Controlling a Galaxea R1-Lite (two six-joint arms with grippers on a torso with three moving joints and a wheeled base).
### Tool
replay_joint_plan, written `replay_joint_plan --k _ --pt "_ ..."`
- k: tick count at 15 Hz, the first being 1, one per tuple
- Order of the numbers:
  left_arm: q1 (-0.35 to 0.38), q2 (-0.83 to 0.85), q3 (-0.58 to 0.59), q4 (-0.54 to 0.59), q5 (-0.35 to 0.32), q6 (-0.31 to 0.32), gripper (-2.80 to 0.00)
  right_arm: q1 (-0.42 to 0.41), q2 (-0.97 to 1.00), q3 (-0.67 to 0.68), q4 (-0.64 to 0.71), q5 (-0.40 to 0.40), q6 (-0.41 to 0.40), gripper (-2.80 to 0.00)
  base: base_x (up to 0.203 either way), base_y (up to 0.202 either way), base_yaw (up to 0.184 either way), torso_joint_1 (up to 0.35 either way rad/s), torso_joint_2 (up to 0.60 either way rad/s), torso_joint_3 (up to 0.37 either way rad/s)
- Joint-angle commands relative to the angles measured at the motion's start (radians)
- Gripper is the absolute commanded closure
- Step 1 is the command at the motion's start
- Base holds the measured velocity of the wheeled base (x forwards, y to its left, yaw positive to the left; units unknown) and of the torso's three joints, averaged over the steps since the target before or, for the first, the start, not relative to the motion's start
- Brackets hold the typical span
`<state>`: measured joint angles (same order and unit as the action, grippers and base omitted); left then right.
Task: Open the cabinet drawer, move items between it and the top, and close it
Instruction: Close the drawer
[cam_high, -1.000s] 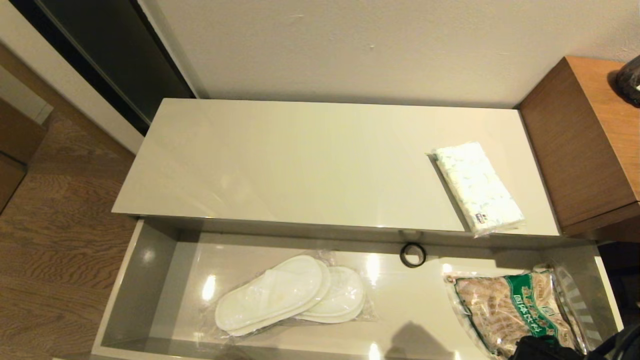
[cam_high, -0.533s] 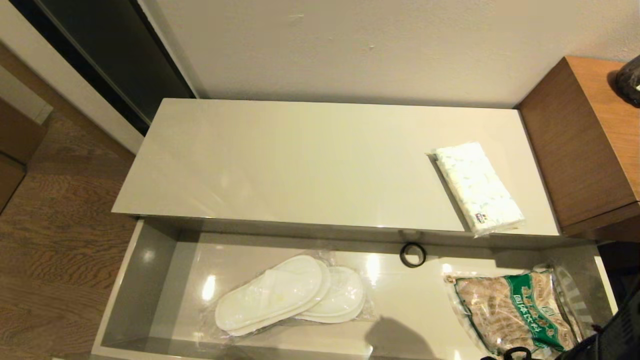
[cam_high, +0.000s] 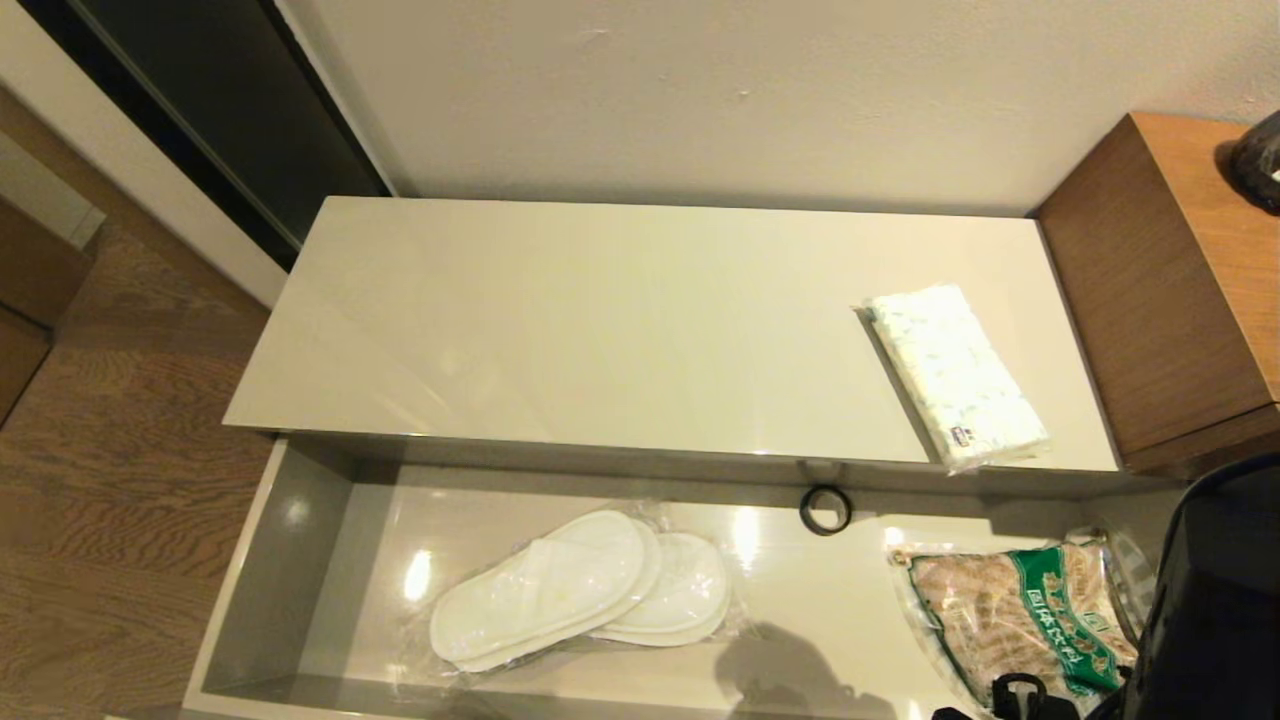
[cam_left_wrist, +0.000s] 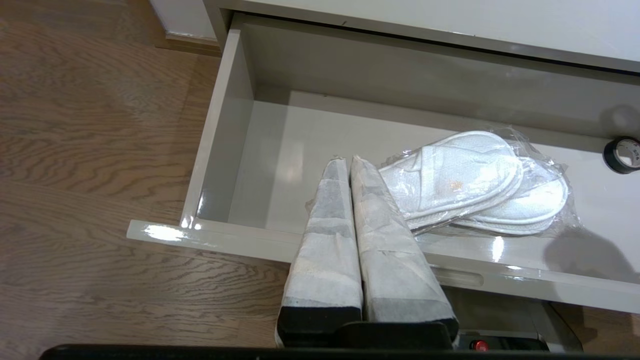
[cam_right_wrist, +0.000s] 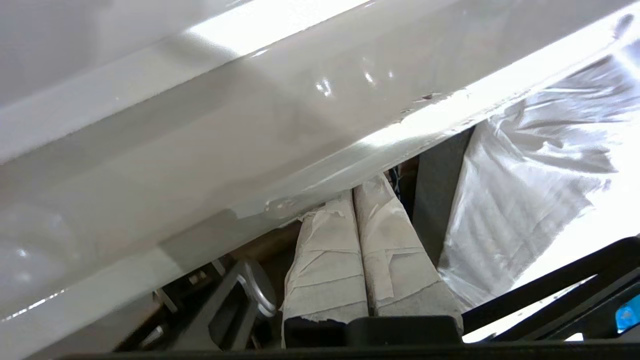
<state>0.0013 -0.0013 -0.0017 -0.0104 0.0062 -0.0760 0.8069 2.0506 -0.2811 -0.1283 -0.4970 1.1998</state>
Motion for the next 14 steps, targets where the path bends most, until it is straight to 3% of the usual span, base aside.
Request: replay_joint_plan --k 1,4,7,11,14 --pt "0.000 0.001 0.000 0.000 0.000 -0.001 0.00 -0.024 -0.026 -0.010 -0.006 -0.036 0.002 0.00 0.000 0.000 0.000 0.000 0.00 0.000" --pt "0.000 0.001 0.000 0.000 0.001 -0.001 0.00 -0.080 -0.122 -0.050 -0.002 -0.067 -0.056 0.00 0.000 0.000 0.000 0.000 0.00 0.000" --pt "0.000 0.001 0.000 0.000 0.001 -0.001 0.00 -0.187 -0.168 -0.139 0.000 -0.078 -0.178 0.00 0.000 0.000 0.000 0.000 0.00 0.000" --pt "0.000 0.001 0.000 0.000 0.001 -0.001 0.00 -0.410 -0.116 -0.431 -0.006 -0.072 -0.351 0.00 0.000 0.000 0.000 0.000 0.00 0.000" --pt "0.000 0.001 0.000 0.000 0.001 -0.002 0.00 -0.519 -0.047 -0.631 0.001 -0.066 -0.437 0.00 0.000 0.000 0.000 0.000 0.00 0.000"
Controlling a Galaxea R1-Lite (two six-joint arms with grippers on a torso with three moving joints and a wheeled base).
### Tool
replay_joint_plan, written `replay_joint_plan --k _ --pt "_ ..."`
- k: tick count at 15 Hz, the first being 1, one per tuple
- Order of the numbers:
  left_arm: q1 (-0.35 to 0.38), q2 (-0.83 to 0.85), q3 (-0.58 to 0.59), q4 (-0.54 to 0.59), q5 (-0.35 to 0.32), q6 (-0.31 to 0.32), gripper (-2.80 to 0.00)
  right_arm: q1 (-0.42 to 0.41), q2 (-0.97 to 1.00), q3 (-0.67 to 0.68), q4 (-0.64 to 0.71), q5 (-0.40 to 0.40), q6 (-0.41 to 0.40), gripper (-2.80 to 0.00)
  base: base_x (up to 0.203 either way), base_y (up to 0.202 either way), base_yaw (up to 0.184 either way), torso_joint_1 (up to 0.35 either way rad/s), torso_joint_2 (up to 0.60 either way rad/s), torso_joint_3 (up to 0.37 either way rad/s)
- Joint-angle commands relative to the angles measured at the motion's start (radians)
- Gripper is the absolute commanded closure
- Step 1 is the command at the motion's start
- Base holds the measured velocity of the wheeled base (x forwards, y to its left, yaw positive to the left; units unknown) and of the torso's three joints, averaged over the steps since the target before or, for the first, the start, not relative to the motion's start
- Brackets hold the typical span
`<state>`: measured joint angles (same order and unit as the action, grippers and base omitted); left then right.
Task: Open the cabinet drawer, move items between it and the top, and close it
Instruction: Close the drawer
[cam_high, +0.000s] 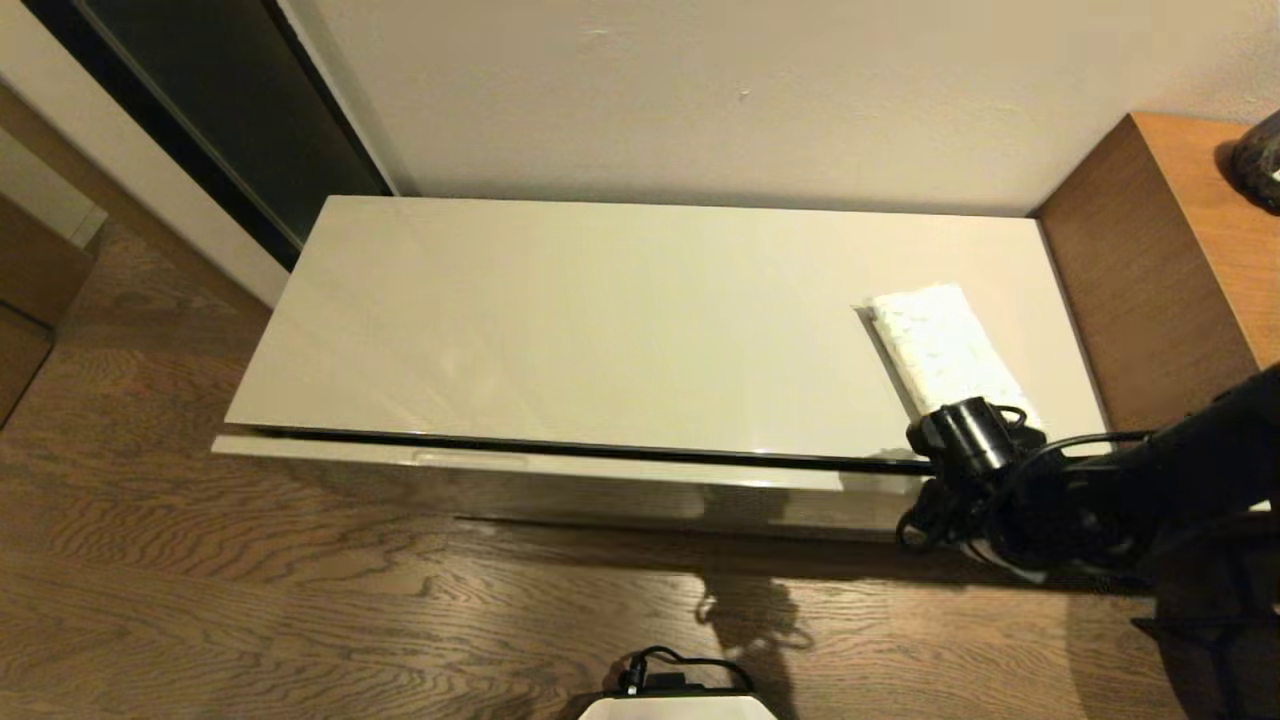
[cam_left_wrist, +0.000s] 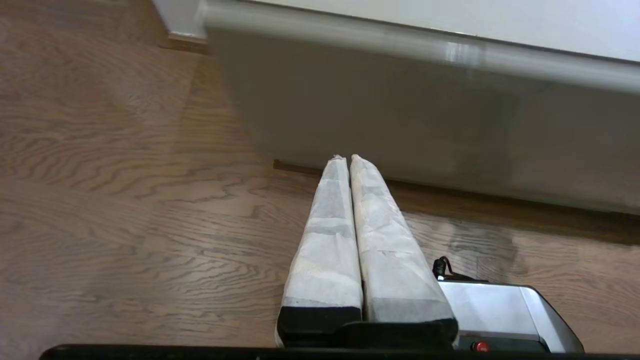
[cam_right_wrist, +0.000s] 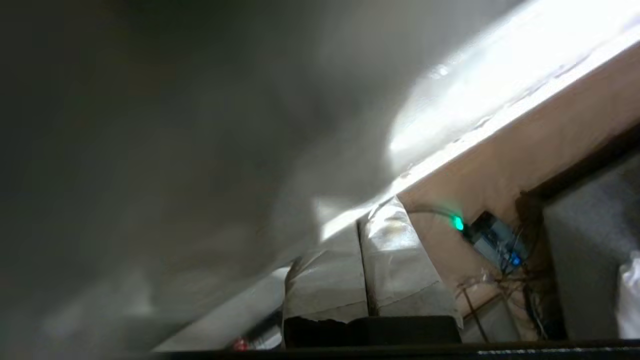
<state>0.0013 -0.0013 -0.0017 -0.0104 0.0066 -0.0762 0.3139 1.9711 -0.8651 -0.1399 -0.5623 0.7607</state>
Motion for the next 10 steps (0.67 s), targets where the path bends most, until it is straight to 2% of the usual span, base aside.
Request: replay_joint_plan --k 1,6,10 --pt "0.000 0.001 0.000 0.000 0.001 -0.001 0.00 -0.039 0.021 -0.064 0.016 0.001 -0.013 0.00 0.000 0.000 0.000 0.000 0.00 0.000" --pt "0.000 0.001 0.000 0.000 0.001 -0.001 0.00 -0.003 -0.214 0.082 0.062 0.001 -0.060 0.00 0.000 0.000 0.000 0.000 0.00 0.000" --pt "0.000 0.001 0.000 0.000 0.001 -0.001 0.00 0.083 -0.514 0.206 0.218 0.006 -0.052 0.00 0.000 0.000 0.000 0.000 0.00 0.000"
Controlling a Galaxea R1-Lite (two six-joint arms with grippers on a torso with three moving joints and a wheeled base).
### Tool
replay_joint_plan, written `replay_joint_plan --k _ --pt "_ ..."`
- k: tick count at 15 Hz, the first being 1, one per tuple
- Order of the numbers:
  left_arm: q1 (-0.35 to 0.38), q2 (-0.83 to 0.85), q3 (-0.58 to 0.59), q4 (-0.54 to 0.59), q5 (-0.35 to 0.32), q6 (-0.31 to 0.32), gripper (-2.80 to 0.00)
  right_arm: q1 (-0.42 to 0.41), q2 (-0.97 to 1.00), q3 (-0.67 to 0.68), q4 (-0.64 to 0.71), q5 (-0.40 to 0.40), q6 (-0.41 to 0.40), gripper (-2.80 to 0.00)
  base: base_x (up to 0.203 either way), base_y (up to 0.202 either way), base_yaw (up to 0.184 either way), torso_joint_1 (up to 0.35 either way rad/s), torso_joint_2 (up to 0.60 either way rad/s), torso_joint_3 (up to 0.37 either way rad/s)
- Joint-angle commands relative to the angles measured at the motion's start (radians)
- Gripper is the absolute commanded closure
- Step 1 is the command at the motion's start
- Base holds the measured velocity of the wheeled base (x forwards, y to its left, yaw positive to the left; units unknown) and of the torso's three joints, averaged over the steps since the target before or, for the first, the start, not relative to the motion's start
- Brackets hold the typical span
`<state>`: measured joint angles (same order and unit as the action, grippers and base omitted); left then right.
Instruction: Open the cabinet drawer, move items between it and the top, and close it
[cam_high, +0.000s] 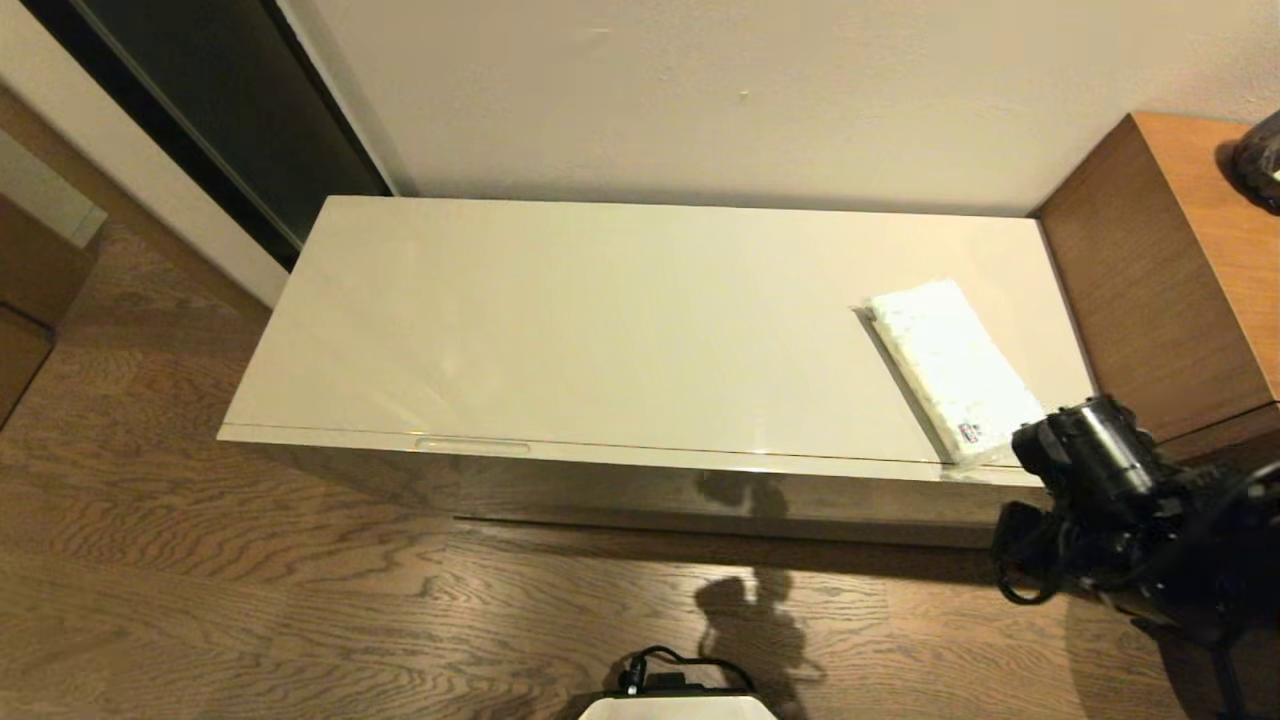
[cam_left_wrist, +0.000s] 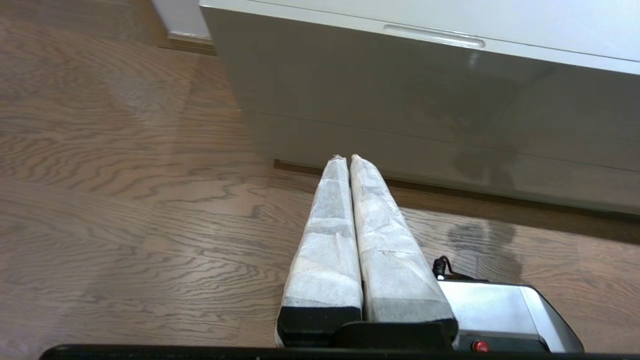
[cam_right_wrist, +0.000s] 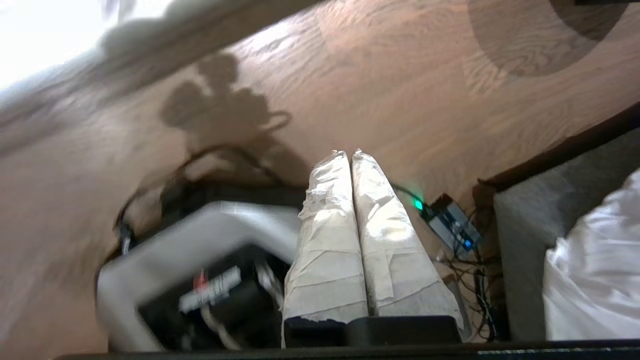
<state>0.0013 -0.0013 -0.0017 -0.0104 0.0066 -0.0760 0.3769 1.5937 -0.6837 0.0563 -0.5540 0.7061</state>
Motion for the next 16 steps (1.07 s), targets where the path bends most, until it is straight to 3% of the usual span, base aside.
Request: replay_joint_plan --k 1,4,6,8,10,12,15,16 --pt "0.000 0.001 0.000 0.000 0.000 -0.001 0.00 0.054 -0.235 0.042 0.101 -0.004 0.023 0.00 0.000 0.000 0.000 0.000 0.00 0.000" --pt "0.000 0.001 0.000 0.000 0.000 -0.001 0.00 0.090 -0.519 0.032 0.546 -0.045 0.134 0.00 0.000 0.000 0.000 0.000 0.00 0.000" --pt "0.000 0.001 0.000 0.000 0.001 -0.001 0.00 -0.019 -0.645 -0.019 0.845 -0.111 0.179 0.00 0.000 0.000 0.000 0.000 0.00 0.000" --pt "0.000 0.001 0.000 0.000 0.000 -0.001 0.00 -0.098 -0.812 -0.106 0.999 -0.142 0.160 0.00 0.000 0.000 0.000 0.000 0.00 0.000" --pt "0.000 0.001 0.000 0.000 0.000 -0.001 0.00 -0.183 -1.002 -0.216 1.155 -0.155 0.051 0.00 0.000 0.000 0.000 0.000 0.00 0.000" --pt "0.000 0.001 0.000 0.000 0.000 -0.001 0.00 -0.283 -1.176 -0.288 1.248 -0.147 -0.133 0.00 0.000 0.000 0.000 0.000 0.00 0.000" --pt "0.000 0.001 0.000 0.000 0.001 -0.001 0.00 -0.358 -1.399 -0.264 1.287 -0.120 -0.333 0.00 0.000 0.000 0.000 0.000 0.00 0.000" --pt "0.000 0.001 0.000 0.000 0.001 -0.001 0.00 -0.373 -1.428 -0.236 1.222 -0.113 -0.382 0.00 0.000 0.000 0.000 0.000 0.00 0.000"
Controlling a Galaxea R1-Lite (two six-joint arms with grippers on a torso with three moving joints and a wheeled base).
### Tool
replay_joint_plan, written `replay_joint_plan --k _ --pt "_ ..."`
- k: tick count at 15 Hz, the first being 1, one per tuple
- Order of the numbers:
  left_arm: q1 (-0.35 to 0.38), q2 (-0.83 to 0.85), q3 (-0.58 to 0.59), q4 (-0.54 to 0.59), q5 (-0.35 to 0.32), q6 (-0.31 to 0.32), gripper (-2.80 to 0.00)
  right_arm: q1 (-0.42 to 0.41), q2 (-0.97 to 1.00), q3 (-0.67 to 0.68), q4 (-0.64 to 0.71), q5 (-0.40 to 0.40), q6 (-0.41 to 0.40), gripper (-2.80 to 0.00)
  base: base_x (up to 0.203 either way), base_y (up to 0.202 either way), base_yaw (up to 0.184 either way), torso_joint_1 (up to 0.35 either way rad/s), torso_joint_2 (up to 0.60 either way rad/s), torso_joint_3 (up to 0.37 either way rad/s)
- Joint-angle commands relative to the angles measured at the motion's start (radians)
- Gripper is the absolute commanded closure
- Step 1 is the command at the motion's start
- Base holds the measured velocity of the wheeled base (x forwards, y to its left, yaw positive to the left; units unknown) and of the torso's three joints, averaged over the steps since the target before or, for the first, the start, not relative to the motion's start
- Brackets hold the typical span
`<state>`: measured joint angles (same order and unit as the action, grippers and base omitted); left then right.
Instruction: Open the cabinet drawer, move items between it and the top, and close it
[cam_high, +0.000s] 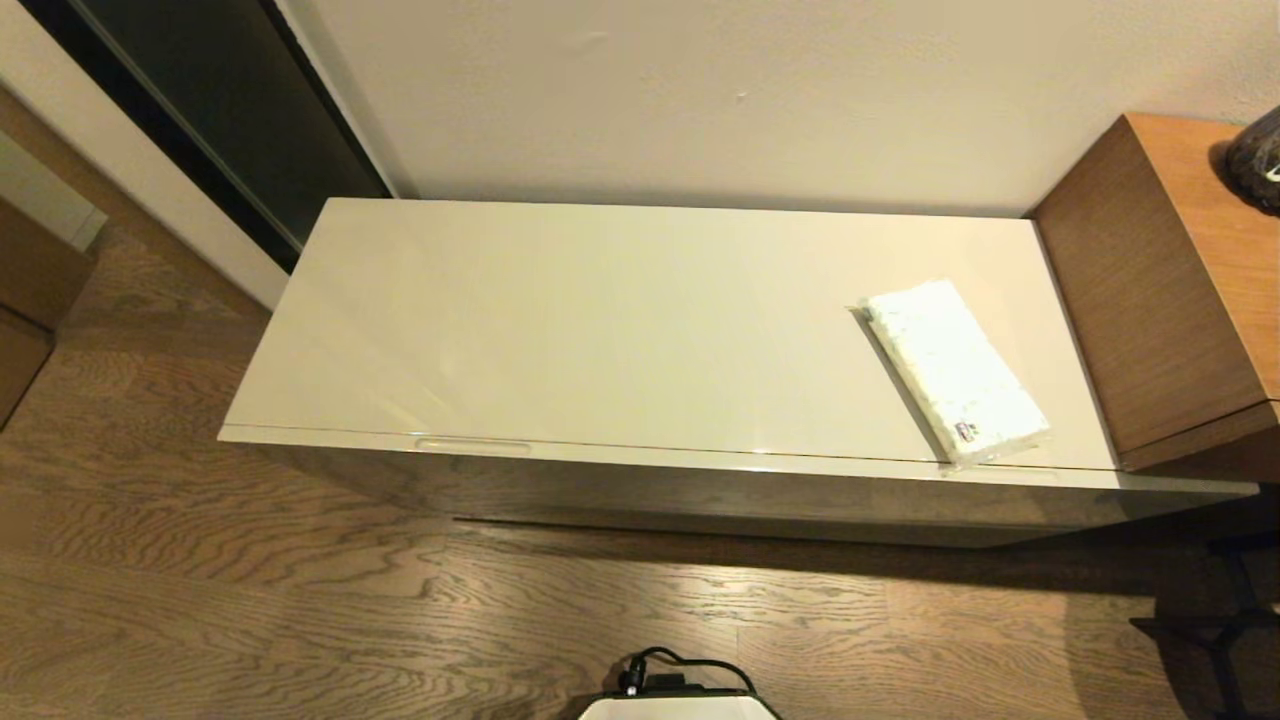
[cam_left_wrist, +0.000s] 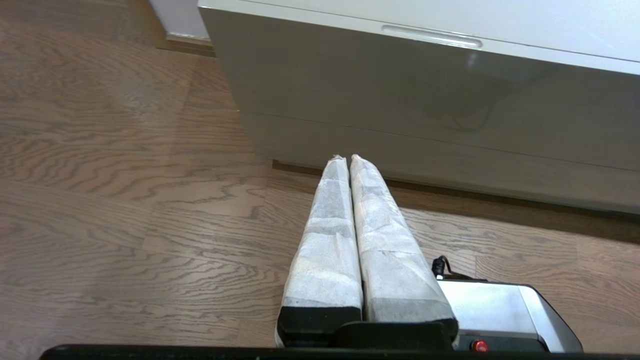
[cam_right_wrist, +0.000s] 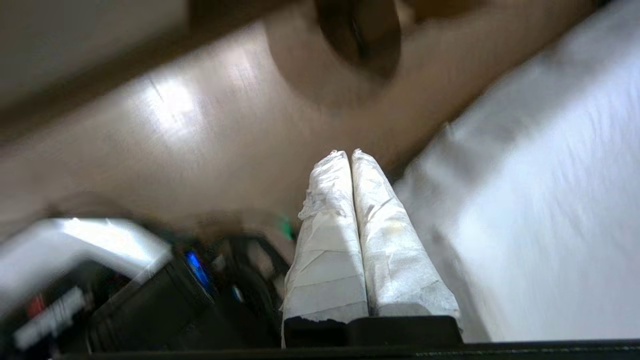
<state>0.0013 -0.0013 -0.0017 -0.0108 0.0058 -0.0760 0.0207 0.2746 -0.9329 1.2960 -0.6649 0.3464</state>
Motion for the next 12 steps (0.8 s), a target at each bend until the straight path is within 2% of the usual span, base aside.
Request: replay_joint_plan --k 1,3,5,6,8,9,11,12 --pt "0.000 0.001 0.000 0.000 0.002 -0.001 0.00 -0.021 -0.115 0.051 -0.141 0.002 -0.072 0.00 0.000 0.000 0.000 0.000 0.00 0.000" --pt "0.000 0.001 0.000 0.000 0.002 -0.001 0.00 -0.024 -0.176 0.218 -0.435 0.016 -0.212 0.00 0.000 0.000 0.000 0.000 0.00 0.000" --pt "0.000 0.001 0.000 0.000 0.002 -0.001 0.00 -0.025 -0.227 0.392 -0.786 0.048 -0.367 0.00 0.000 0.000 0.000 0.000 0.00 0.000" --pt "0.000 0.001 0.000 0.000 0.002 -0.001 0.00 -0.025 -0.239 0.479 -0.922 0.117 -0.416 0.00 0.000 0.000 0.000 0.000 0.00 0.000" --pt "0.000 0.001 0.000 0.000 0.002 -0.001 0.00 -0.025 -0.250 0.607 -1.069 0.409 -0.458 0.00 0.000 0.000 0.000 0.000 0.00 0.000" --pt "0.000 0.001 0.000 0.000 0.000 -0.001 0.00 -0.025 -0.253 0.676 -1.122 0.524 -0.468 0.00 0.000 0.000 0.000 0.000 0.00 0.000" --pt "0.000 0.001 0.000 0.000 0.000 -0.001 0.00 -0.025 -0.256 0.774 -1.189 0.697 -0.482 0.00 0.000 0.000 0.000 0.000 0.00 0.000" --pt "0.000 0.001 0.000 0.000 0.000 -0.001 0.00 -0.025 -0.256 0.812 -1.213 0.741 -0.488 0.00 0.000 0.000 0.000 0.000 0.00 0.000"
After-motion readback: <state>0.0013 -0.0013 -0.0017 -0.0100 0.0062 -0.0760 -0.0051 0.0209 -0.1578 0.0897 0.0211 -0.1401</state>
